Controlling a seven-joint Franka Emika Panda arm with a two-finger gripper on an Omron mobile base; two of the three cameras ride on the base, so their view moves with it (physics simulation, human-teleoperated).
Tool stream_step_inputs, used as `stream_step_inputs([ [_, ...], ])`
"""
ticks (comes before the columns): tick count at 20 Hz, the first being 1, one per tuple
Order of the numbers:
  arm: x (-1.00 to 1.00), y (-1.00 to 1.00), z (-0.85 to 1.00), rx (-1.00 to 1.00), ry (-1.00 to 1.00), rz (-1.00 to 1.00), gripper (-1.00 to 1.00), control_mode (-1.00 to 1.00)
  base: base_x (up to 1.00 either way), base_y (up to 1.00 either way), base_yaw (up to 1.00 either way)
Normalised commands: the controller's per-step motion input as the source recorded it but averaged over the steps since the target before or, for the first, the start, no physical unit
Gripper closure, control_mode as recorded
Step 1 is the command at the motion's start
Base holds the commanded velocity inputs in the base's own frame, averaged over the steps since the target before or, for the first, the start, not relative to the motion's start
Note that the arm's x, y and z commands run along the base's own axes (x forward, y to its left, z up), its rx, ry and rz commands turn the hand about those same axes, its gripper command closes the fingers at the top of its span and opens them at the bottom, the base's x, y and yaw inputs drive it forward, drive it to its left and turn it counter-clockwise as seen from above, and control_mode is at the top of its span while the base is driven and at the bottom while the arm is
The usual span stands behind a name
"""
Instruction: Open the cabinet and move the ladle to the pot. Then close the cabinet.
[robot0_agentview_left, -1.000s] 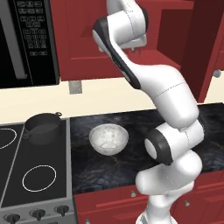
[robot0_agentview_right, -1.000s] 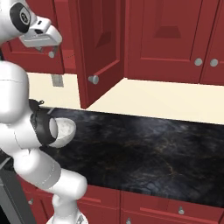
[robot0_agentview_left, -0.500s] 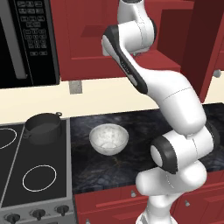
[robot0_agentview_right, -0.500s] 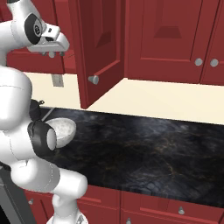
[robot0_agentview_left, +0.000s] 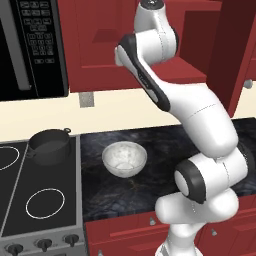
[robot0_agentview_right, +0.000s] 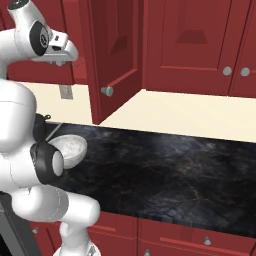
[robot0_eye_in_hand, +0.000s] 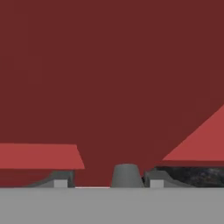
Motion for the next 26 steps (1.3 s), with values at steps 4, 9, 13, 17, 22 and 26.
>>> stream_step_inputs([
  [4, 0.00, 0.36, -0.14, 0.00, 0.00, 0.00, 1.00, -1.00, 0.00, 0.00, 0.00],
  [9, -0.31, 0.66, -0.04, 0.00, 0.00, 0.00, 1.00, -1.00, 0.00, 0.00, 0.00],
  [13, -0.82, 0.96, 0.00, 0.00, 0.00, 0.00, 1.00, -1.00, 0.00, 0.00, 0.00],
  [17, -0.94, 1.00, 0.00, 0.00, 0.00, 0.00, 1.00, -1.00, 0.00, 0.00, 0.00],
  [22, -0.92, 1.00, 0.00, 0.00, 0.00, 0.00, 1.00, -1.00, 0.00, 0.00, 0.00],
  [26, -0.89, 1.00, 0.00, -0.02, 0.00, 0.02, 1.00, -1.00, 0.00, 0.00, 0.00],
])
